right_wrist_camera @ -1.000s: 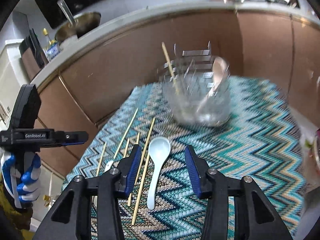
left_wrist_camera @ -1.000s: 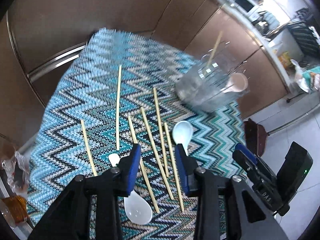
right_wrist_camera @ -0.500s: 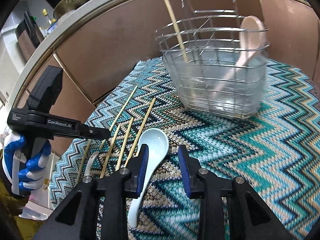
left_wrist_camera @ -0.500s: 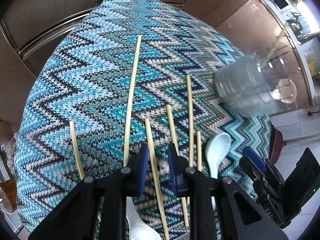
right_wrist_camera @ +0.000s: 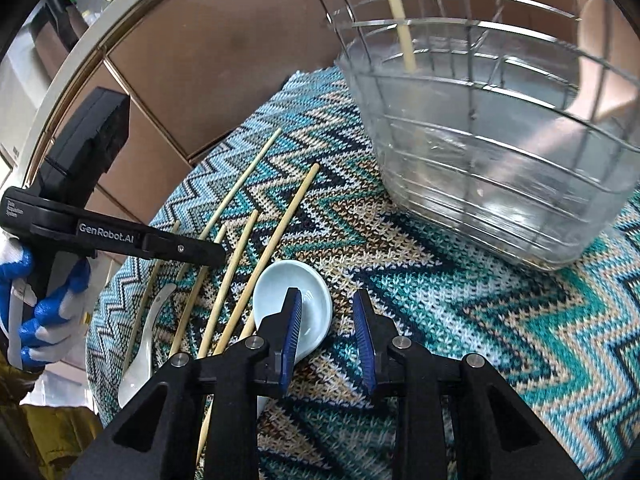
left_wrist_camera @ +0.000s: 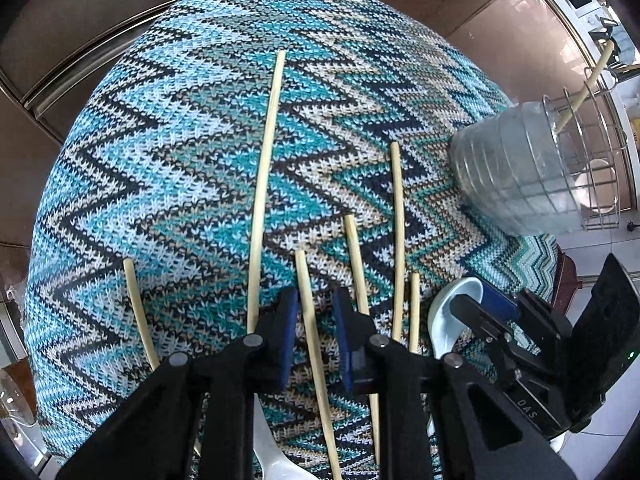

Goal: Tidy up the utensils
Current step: 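Grasp a white ceramic spoon with the right tool while the left tool grasps a chopstick, then carry the white spoon into the basket with the right tool while the left inserts its chopstick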

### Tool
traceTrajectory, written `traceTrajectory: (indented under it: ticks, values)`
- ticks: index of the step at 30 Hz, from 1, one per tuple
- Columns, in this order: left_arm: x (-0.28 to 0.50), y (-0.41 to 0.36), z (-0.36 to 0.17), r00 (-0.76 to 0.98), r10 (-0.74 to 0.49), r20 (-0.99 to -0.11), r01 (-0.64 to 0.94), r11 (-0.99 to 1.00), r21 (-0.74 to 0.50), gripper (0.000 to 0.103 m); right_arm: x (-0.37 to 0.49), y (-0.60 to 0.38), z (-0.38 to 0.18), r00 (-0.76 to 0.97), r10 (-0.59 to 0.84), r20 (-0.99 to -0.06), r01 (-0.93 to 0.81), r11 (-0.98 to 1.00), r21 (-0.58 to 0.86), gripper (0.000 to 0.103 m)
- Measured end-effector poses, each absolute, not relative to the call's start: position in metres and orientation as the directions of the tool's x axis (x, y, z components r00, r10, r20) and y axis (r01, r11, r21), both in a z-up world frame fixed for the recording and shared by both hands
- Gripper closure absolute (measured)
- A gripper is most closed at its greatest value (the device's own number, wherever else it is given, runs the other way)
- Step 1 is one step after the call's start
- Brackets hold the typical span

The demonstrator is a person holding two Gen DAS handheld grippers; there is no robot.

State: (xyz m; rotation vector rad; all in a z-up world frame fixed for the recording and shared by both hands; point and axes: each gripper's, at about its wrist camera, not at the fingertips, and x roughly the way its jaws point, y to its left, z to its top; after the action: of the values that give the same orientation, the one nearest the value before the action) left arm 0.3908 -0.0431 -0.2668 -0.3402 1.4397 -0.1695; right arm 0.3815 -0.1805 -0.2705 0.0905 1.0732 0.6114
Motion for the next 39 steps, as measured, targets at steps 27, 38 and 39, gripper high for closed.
traceTrajectory:
  ticks: [27, 38, 39]
  values:
    - [0.354, -0.029, -0.22, 0.325, -0.37, -0.871, -0.065, 0.91, -0.41, 0.098, 0.324, -0.185, -0.2, 0.537, 0.368, -0.759, -0.432, 0.893, 0.127, 0.097]
    - [0.314, -0.03, -0.168, 0.452, -0.384, -0.805, 0.016, 0.906, -0.424, 0.098, 0.259, -0.197, -0.154, 0.669, 0.291, -0.684, -0.346, 0.936, 0.06, 0.097]
    - [0.309, -0.029, -0.163, 0.461, -0.386, -0.799, 0.023, 0.905, -0.425, 0.098, 0.253, -0.198, -0.151, 0.675, 0.287, -0.679, -0.342, 0.938, 0.056, 0.097]
